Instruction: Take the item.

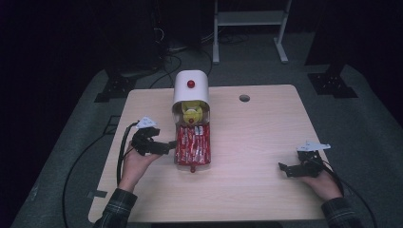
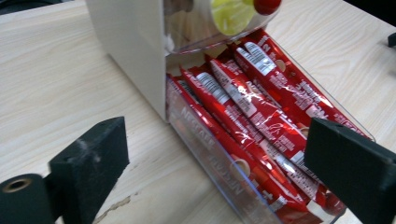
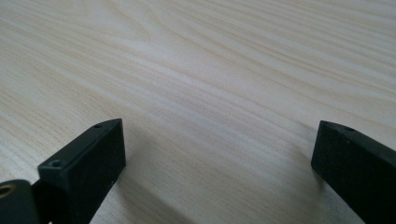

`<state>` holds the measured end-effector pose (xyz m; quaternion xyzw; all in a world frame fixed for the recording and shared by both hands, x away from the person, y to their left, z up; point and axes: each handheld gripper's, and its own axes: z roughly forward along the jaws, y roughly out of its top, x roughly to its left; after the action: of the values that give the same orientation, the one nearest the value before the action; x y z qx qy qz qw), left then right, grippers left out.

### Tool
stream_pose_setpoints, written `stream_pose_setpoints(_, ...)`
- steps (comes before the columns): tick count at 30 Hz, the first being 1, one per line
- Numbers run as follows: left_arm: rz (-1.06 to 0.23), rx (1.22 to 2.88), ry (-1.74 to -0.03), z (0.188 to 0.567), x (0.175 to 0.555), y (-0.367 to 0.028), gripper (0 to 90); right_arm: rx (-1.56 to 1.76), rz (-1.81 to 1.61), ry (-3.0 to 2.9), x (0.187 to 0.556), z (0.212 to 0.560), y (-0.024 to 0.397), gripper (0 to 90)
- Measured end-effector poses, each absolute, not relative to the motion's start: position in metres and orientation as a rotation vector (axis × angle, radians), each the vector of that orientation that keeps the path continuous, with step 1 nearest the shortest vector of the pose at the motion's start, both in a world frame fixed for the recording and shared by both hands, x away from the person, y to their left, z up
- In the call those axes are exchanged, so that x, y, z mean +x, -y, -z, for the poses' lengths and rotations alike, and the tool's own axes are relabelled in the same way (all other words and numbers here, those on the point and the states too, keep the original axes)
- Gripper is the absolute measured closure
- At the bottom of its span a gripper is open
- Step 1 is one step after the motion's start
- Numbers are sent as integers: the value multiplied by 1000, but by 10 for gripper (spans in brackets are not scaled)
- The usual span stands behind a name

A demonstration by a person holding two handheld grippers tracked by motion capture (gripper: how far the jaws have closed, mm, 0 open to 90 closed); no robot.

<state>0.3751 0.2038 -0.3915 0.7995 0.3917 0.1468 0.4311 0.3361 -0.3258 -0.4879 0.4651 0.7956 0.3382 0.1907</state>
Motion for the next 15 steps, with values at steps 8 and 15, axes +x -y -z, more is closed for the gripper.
stream_pose_setpoints(8, -348, 2000, -943, 392, 376, -191, 142, 1307, -950, -2235, 336, 488, 326, 21)
stream_pose_setpoints(15, -334, 2010, -913, 393, 376, -183, 230, 1307, -950, -2235, 336, 488, 326, 21)
